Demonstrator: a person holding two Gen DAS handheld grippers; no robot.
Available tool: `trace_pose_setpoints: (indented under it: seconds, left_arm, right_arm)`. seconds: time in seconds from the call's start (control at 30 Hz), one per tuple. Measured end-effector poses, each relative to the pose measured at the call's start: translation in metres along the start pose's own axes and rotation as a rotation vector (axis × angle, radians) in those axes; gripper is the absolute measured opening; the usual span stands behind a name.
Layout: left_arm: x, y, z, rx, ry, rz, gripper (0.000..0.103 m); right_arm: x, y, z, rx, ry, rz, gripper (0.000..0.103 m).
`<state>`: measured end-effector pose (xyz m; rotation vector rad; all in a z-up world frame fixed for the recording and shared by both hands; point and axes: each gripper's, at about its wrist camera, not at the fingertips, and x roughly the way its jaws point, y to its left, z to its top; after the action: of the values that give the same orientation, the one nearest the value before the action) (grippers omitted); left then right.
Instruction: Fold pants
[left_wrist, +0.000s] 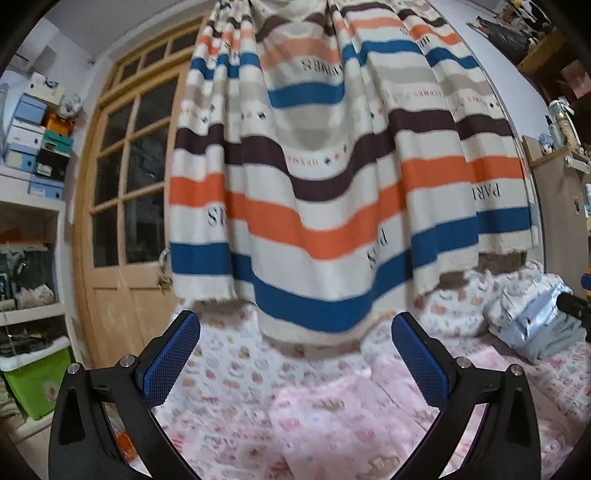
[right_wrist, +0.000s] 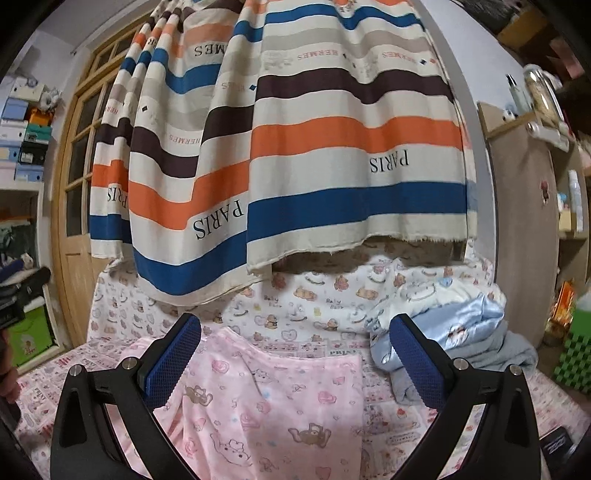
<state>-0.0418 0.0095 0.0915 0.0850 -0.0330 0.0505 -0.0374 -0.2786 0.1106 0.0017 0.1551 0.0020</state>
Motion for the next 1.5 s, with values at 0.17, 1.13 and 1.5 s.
trace_pose_setpoints:
  seconds: [0.17,1.13,1.5]
  left_arm:
    - [-0.007,-0.003,0.002,0.013,-0.053,0.053,0.103]
    - [0.162,-0.123,-0.007,0.117,0.308,-0.138,0.103]
    - [0.247,-0.151,-0.086,0.048,0.555,-0.283,0.079]
  right_arm:
    - [-0.003,0.021,0.005,-0.079,0.002,-0.036,0.103]
    - [0.196,-0.087,0.031,0.013,0.295,-0.025,0.093]
    - [0.278,-0.093,-0.059,0.104,0.741,0.146,0.056]
